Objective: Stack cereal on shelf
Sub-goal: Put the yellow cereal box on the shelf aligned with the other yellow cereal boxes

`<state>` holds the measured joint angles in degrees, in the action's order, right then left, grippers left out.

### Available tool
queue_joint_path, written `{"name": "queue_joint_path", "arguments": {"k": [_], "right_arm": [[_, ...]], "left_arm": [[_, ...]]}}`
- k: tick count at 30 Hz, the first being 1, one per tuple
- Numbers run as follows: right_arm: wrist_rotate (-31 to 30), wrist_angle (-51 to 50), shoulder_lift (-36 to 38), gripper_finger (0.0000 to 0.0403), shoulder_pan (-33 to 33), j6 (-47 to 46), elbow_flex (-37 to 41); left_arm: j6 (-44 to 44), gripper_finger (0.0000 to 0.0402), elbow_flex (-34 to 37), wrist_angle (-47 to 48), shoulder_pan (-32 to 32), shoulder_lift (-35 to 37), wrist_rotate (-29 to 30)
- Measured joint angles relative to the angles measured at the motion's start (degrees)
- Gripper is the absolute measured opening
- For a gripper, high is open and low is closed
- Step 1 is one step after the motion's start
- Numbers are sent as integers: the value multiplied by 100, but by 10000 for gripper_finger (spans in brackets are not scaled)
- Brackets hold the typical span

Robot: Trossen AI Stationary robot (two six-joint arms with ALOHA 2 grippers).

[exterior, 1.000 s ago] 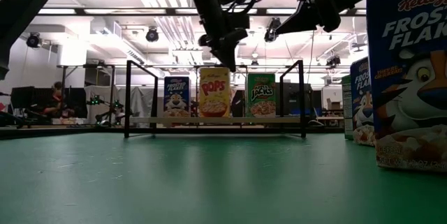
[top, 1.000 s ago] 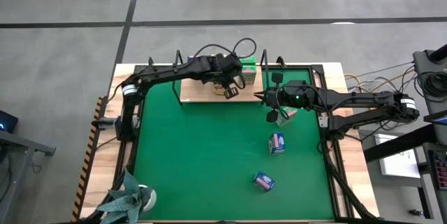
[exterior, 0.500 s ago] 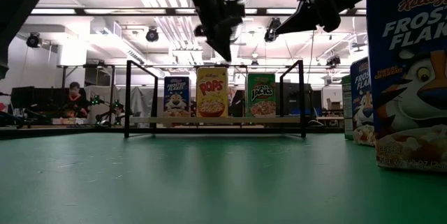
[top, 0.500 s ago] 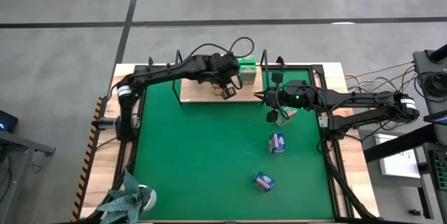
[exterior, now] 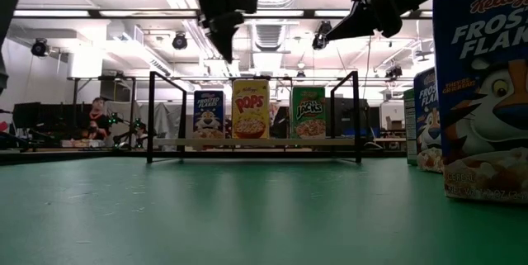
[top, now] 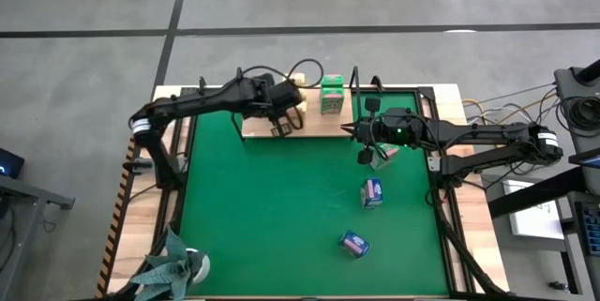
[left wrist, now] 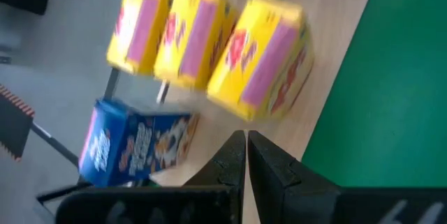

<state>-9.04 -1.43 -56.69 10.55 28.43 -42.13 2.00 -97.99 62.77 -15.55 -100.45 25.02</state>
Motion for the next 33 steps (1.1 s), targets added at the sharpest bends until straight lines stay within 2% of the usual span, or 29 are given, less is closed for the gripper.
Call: {"name": "queue_joint_path", "arguments": {"k": [9, 15, 23, 28, 33], "right_arm": [[0, 24, 2, 13, 0, 6, 0], [0, 25, 0, 13, 0, 8, 2], [0, 25, 0, 13, 0, 14, 2], [0, 39, 0, 13, 0, 33, 2], [0, 42, 0, 13, 0, 33, 2]], "left_arm": [[399, 1, 1661, -1422, -2, 806, 2], [673, 1, 2344, -2313, -93, 1006, 50], [674, 1, 2821, -3027, -280, 929, 212], [558, 1, 2781, -3064, -295, 929, 191], [565, 1, 2738, -3163, -287, 929, -70]]}}
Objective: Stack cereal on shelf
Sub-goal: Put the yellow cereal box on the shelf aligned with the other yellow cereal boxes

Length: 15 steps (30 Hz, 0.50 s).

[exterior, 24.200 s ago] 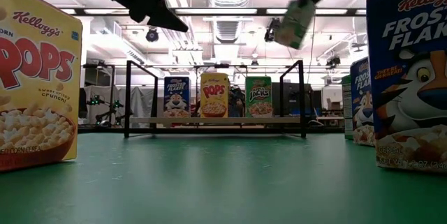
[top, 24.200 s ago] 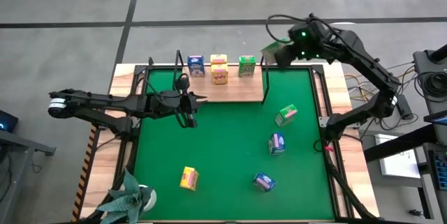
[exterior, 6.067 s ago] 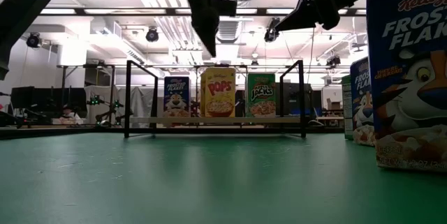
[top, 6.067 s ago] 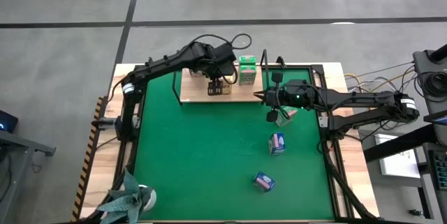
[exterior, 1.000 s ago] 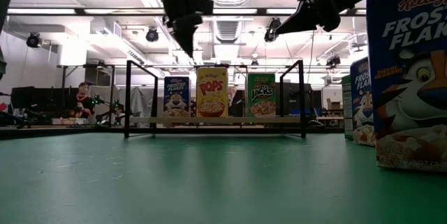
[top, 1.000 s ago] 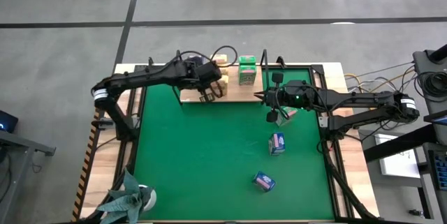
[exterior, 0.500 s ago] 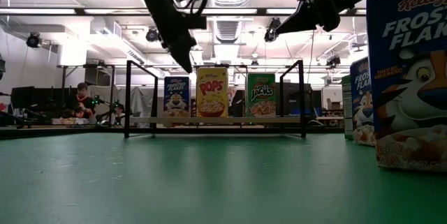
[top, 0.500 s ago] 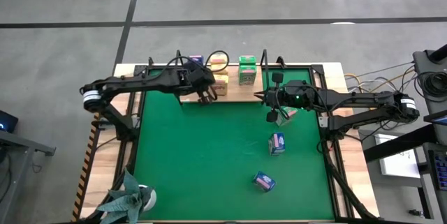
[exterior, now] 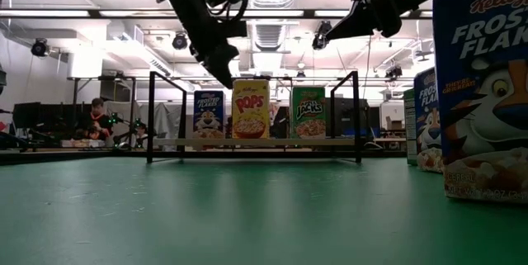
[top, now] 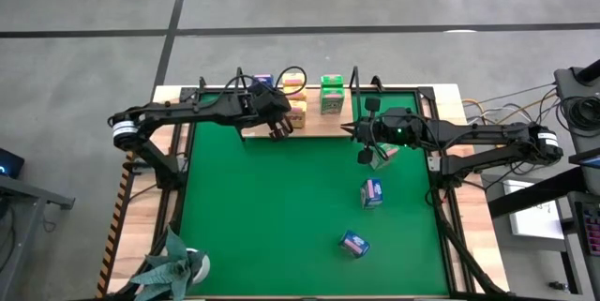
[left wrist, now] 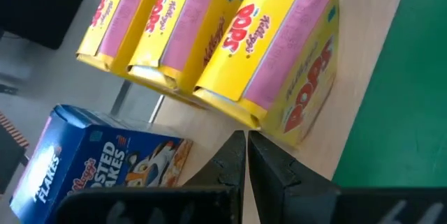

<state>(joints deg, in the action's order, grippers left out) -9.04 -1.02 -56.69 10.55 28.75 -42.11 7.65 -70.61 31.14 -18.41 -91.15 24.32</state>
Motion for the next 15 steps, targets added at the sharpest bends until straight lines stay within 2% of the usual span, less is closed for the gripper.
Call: {"name": "queue_joint_path", "arguments": {"k": [15], "right_arm": [[0, -2, 0, 13, 0, 24, 0]], "left_arm": [[-134, 1, 24, -31, 4, -2, -142]]}}
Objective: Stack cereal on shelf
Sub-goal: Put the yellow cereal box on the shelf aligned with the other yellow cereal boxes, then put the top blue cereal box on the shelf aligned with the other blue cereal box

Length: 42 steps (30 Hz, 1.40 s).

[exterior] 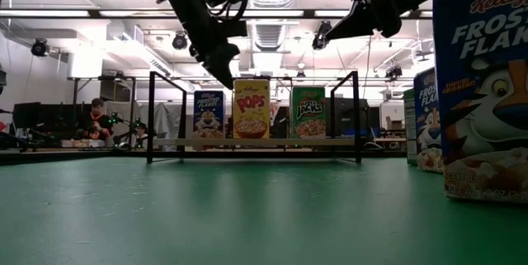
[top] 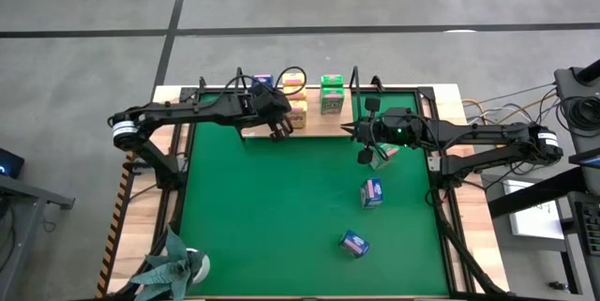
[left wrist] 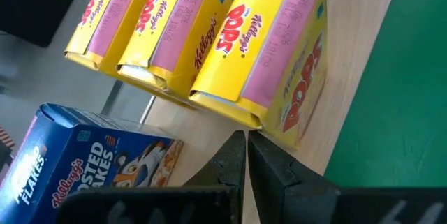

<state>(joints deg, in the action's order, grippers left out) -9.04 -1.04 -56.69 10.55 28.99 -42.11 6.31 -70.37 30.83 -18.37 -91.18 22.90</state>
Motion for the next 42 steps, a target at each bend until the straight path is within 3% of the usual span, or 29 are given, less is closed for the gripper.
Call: {"name": "queue_joint_path", "arguments": {"k": [42], "right_arm": [[0, -2, 0, 13, 0, -78, 2]], "left_arm": [[-263, 1, 2, 286, 189, 136, 4]]}}
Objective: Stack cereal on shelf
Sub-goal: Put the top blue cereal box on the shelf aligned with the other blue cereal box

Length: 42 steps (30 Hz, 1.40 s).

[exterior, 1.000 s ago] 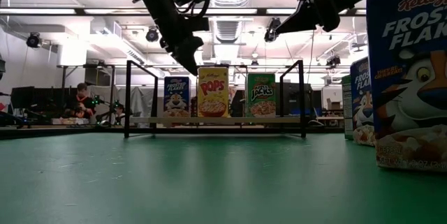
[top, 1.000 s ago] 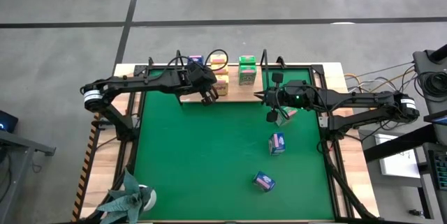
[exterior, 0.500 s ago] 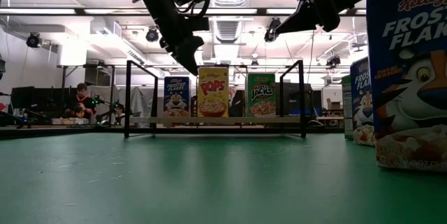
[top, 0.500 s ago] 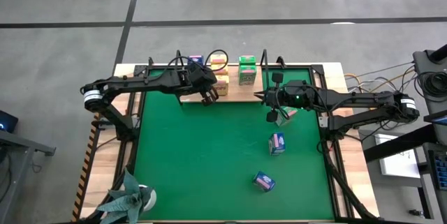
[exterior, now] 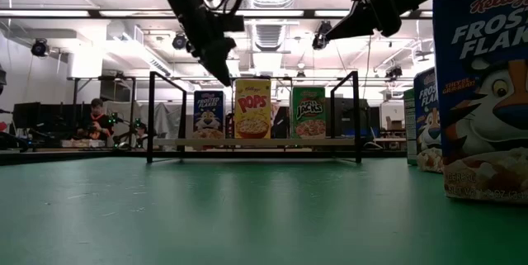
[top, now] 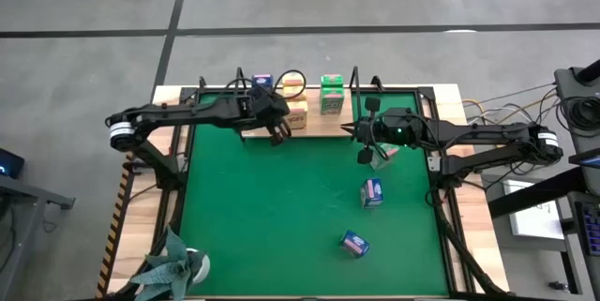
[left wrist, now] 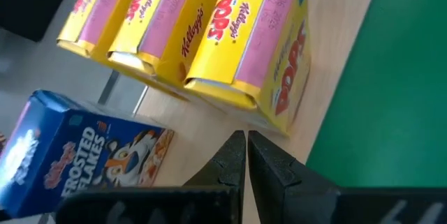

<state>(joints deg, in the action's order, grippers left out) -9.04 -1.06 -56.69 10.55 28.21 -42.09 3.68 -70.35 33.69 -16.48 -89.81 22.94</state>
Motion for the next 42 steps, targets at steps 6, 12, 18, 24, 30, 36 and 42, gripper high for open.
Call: {"name": "queue_joint_path", "arguments": {"k": [6, 12, 18, 24, 30, 36, 42], "right_arm": [[-2, 1, 0, 13, -13, -592, -75], [7, 4, 0, 13, -281, -1556, -148], [24, -155, 0, 13, -780, -2362, -286], [28, -1187, -13, 13, -1233, -3697, -731], [48, -2961, -280, 13, -1683, -5261, -1434], [357, -5375, -894, 13, -2144, -6904, -2207], [405, -7286, -1332, 13, -2463, -8798, -2618]], "left_arm": [[33, 1, 0, 138, 225, 451, 3], [141, 1, 58, 19, 757, 1039, 4], [259, 1, 725, -859, 1516, 1613, 4], [487, 1, 1490, -1789, 2070, 2014, 4], [510, 1, 1633, -1869, 2148, 2078, 4], [753, 1, 1604, -1873, 2150, 2019, 4], [935, 1, 1602, -1893, 2148, 2019, 6]]}}
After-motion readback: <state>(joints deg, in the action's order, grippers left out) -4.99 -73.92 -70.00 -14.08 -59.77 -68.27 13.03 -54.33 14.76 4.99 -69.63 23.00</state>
